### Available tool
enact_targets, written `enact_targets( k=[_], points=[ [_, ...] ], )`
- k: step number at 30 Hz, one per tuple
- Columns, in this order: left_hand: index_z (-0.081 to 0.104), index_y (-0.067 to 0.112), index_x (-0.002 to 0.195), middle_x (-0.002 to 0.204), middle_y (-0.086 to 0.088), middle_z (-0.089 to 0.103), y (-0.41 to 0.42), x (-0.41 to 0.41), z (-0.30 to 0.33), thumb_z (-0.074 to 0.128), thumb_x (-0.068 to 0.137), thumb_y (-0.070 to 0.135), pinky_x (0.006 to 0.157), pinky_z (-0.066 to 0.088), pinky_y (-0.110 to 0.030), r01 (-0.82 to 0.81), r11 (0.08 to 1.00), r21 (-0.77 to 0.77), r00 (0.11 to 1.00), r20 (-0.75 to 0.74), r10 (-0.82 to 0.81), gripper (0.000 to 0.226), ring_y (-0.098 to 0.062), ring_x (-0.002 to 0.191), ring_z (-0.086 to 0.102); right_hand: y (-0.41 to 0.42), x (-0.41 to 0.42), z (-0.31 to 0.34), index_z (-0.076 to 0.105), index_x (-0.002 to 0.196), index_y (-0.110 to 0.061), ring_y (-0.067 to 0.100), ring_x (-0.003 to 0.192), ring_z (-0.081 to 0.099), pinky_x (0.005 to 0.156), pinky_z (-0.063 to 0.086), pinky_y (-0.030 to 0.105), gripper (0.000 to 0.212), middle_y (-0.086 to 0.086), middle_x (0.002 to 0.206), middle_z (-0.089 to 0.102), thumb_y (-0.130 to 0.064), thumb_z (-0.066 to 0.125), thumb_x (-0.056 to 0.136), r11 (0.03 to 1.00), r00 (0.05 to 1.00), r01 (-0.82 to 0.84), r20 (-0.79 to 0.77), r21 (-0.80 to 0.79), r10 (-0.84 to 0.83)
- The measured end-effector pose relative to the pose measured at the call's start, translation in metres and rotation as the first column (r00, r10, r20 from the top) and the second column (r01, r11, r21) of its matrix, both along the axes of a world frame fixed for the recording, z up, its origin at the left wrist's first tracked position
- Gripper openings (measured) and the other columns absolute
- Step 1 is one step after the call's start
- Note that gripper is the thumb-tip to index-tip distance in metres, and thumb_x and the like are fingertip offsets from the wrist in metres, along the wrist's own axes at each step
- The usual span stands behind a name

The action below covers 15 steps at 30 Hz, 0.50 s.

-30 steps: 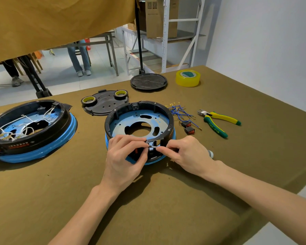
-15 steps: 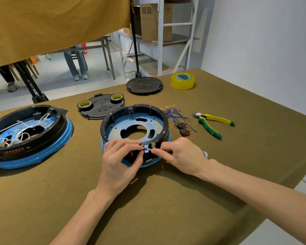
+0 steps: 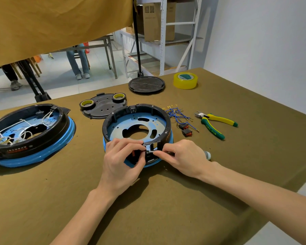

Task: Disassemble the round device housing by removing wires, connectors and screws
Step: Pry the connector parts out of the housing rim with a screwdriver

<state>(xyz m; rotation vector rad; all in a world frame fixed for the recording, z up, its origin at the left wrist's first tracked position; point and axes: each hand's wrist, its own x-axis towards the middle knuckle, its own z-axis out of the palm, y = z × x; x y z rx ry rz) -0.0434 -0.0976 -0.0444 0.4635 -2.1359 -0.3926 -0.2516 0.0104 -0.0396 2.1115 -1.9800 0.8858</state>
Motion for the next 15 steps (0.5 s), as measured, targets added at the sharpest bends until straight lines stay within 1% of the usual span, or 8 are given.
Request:
enact_targets(
  k=[4, 5, 7, 9, 13, 15],
  points=[
    [0.074, 0.021, 0.108, 0.109, 0.011, 0.073, -0.001, 0.003, 0.004, 0.068, 0.089, 0.03, 0.096, 0.04, -0.023, 0.003, 1.0, 0.027, 1.0, 0.0, -0.003, 0.022, -0.01, 0.104, 0.063, 0.002, 0.003, 0.001, 0.071, 0.088, -0.02, 0.007, 0.054, 0.055, 0.051, 0.043, 0.025, 0.059, -0.008, 0.066, 0.063, -0.062, 0.033, 0.102, 0.999, 0.999, -0.007, -0.034, 0.049, 0.009],
    [0.075, 0.021, 0.108, 0.11, 0.012, 0.073, -0.001, 0.003, 0.005, 0.067, 0.089, 0.029, 0.095, 0.041, -0.024, 0.007, 1.0, 0.026, 1.0, -0.001, -0.007, 0.022, -0.009, 0.105, 0.063, 0.002, 0.002, 0.003, 0.071, 0.086, -0.02, 0.007, 0.053, 0.054, 0.05, 0.041, 0.023, 0.059, -0.008, 0.065, 0.062, -0.062, 0.033, 0.103, 0.999, 0.999, -0.005, -0.046, 0.049, 0.008],
    [0.076, 0.021, 0.107, 0.11, 0.013, 0.073, -0.002, 0.003, 0.005, 0.067, 0.089, 0.028, 0.096, 0.041, -0.024, 0.012, 1.0, 0.026, 1.0, -0.006, -0.011, 0.021, -0.009, 0.105, 0.065, 0.002, 0.001, 0.008, 0.069, 0.081, -0.02, 0.006, 0.051, 0.049, 0.049, 0.031, 0.014, 0.057, -0.009, 0.062, 0.06, -0.06, 0.035, 0.103, 0.999, 0.995, -0.016, -0.093, 0.033, 0.019],
    [0.077, 0.022, 0.105, 0.11, 0.013, 0.073, -0.002, 0.004, 0.005, 0.068, 0.088, 0.028, 0.096, 0.041, -0.022, 0.017, 0.999, 0.03, 1.0, -0.014, -0.016, 0.02, -0.008, 0.106, 0.066, 0.001, -0.002, 0.014, 0.068, 0.078, -0.018, 0.006, 0.049, 0.045, 0.049, 0.024, 0.012, 0.056, -0.008, 0.06, 0.059, -0.058, 0.037, 0.103, 0.999, 0.988, -0.026, -0.149, 0.021, 0.029],
    [0.075, 0.026, 0.105, 0.11, 0.015, 0.073, -0.002, 0.004, 0.006, 0.068, 0.088, 0.029, 0.098, 0.04, -0.019, 0.03, 0.999, 0.034, 0.999, -0.018, -0.029, 0.019, -0.006, 0.107, 0.065, -0.001, -0.005, 0.018, 0.063, 0.073, -0.018, 0.007, 0.047, 0.043, 0.049, 0.024, 0.015, 0.055, -0.009, 0.057, 0.053, -0.057, 0.038, 0.103, 0.999, 0.976, -0.028, -0.214, 0.015, 0.031],
    [0.076, 0.024, 0.105, 0.11, 0.014, 0.073, -0.002, 0.004, 0.005, 0.068, 0.088, 0.029, 0.097, 0.04, -0.019, 0.028, 0.999, 0.035, 0.999, -0.017, -0.027, 0.019, -0.007, 0.106, 0.066, -0.002, -0.005, 0.019, 0.064, 0.076, -0.018, 0.008, 0.048, 0.047, 0.048, 0.03, 0.018, 0.057, -0.008, 0.059, 0.056, -0.058, 0.034, 0.104, 0.999, 0.969, -0.039, -0.243, 0.032, 0.046]
  ],
)
